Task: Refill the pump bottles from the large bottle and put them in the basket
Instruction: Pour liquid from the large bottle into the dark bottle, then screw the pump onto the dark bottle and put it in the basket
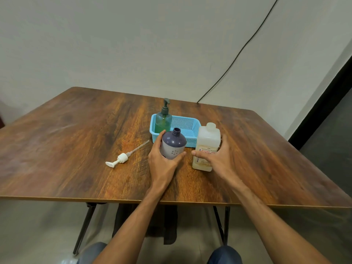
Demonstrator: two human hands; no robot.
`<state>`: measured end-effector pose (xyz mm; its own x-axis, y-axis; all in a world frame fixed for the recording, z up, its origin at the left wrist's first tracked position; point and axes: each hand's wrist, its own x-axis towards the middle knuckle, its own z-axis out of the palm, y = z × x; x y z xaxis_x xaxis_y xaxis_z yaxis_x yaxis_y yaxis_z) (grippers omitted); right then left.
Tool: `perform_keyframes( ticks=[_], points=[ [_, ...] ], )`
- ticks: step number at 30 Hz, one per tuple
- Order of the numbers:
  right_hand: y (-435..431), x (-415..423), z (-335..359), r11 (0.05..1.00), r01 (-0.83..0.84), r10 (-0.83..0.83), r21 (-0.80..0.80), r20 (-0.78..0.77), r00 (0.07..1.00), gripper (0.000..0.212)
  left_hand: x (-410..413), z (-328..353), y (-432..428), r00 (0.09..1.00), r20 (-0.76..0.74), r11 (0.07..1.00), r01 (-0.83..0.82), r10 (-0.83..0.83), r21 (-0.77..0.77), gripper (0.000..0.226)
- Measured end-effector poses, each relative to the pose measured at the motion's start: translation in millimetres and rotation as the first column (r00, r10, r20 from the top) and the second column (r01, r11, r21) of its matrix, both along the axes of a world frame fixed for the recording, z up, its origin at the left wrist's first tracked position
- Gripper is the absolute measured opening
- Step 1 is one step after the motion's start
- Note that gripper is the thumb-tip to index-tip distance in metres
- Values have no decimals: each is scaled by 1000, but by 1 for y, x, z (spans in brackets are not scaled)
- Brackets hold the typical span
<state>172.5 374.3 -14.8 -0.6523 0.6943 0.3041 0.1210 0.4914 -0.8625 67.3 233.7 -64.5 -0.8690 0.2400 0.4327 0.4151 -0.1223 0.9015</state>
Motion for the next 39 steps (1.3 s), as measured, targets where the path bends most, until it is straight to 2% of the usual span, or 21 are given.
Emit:
perform_keyframes(
  ticks=[2,9,18,23,25,28,31,34,36,39],
  points=[
    [0,1,-4,1000,9,-9,-3,-7,1000,96,0,-1,0,1000,4,1000,0,0,-4,92],
    [5,-2,-10,999,-10,8,-44,-41,999,88,-3,-3,1,1000,13,999,-8,8,-38,94],
    [6,0,-12,995,-55,52,-88,-40,998,106,-1,-2,1,1000,13,998,14,-13,-63,95],
    [-1,11,-14,996,3,-9,-84,-77,997,115,2,3,-4,998,43,997,53,-51,-53,113],
    [-11,15,-15,994,108,-111,-33,-103,988,108,6,3,-14,998,35,996,61,-59,-65,113],
    [-36,21,-14,966,254,-236,46,-244,941,79,10,7,-38,999,13,996,38,-37,-86,102],
    [-70,26,-17,946,301,-234,122,-390,891,50,9,15,-69,992,-103,986,-84,69,-146,76],
    [-99,19,-30,964,200,-127,177,-355,926,37,-5,16,-98,962,-188,940,-242,200,-240,59],
    [-111,8,-39,971,129,-66,201,-295,953,42,-19,13,-114,945,-216,892,-308,246,-330,57],
    [-123,-8,-50,970,83,-42,229,-176,984,71,-34,6,-132,944,-224,798,-326,243,-506,65]
  ],
)
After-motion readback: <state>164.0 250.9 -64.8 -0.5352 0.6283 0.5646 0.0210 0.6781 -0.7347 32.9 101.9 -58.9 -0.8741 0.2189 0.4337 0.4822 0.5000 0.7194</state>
